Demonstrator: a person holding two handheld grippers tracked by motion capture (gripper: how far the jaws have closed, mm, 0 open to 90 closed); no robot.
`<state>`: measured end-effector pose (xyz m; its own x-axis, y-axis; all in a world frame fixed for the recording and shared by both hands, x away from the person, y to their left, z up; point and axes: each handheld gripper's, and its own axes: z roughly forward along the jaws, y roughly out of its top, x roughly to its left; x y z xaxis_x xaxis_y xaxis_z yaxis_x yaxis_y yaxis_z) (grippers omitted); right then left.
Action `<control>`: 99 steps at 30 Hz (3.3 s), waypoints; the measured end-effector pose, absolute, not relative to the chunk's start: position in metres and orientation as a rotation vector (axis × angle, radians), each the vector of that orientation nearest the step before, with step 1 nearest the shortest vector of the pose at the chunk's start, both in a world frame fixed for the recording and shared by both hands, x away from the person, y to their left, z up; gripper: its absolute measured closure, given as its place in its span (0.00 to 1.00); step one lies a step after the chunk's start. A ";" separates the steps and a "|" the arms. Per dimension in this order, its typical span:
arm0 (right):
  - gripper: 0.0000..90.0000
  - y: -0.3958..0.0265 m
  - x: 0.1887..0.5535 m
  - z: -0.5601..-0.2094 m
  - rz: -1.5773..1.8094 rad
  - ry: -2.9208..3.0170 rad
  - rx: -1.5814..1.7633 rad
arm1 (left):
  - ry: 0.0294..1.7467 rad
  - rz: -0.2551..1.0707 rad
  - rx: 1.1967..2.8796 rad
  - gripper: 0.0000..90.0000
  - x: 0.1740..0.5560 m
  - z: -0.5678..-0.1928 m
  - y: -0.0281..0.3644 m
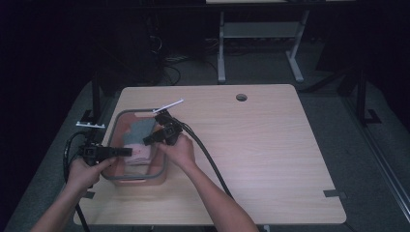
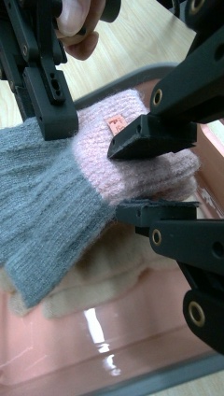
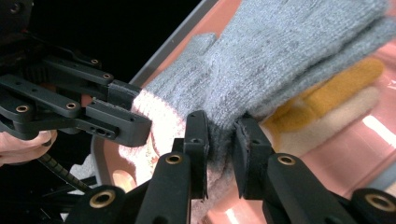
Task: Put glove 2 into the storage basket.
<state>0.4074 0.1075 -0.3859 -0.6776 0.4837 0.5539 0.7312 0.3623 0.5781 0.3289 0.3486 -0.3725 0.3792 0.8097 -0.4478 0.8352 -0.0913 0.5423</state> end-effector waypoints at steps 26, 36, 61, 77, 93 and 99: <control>0.68 0.126 0.405 -0.386 -1.062 -2.592 -1.077 | 1.485 -0.009 1.962 0.56 0.332 -0.389 0.352; 0.61 0.116 0.406 -0.377 -1.059 -2.624 -1.091 | 1.480 0.007 1.947 0.56 0.333 -0.382 0.352; 0.51 0.042 0.404 -0.343 -1.243 -2.546 -1.175 | 1.362 0.060 1.928 0.51 0.338 -0.345 0.320; 0.47 0.007 0.403 -0.337 -1.248 -2.556 -1.236 | 1.305 0.070 1.941 0.44 0.339 -0.335 0.294; 0.42 -0.031 0.398 -0.338 -1.282 -2.510 -1.311 | 1.254 0.076 1.960 0.35 0.342 -0.331 0.266; 0.42 -0.047 0.395 -0.341 -1.283 -2.494 -1.346 | 1.238 0.079 1.972 0.33 0.343 -0.332 0.252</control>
<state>0.3952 -0.0474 -0.3406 -0.6254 0.6810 0.3811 0.7059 0.2856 0.6481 0.3430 0.2521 -0.3316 0.5212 0.7840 -0.3371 0.7348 -0.2114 0.6445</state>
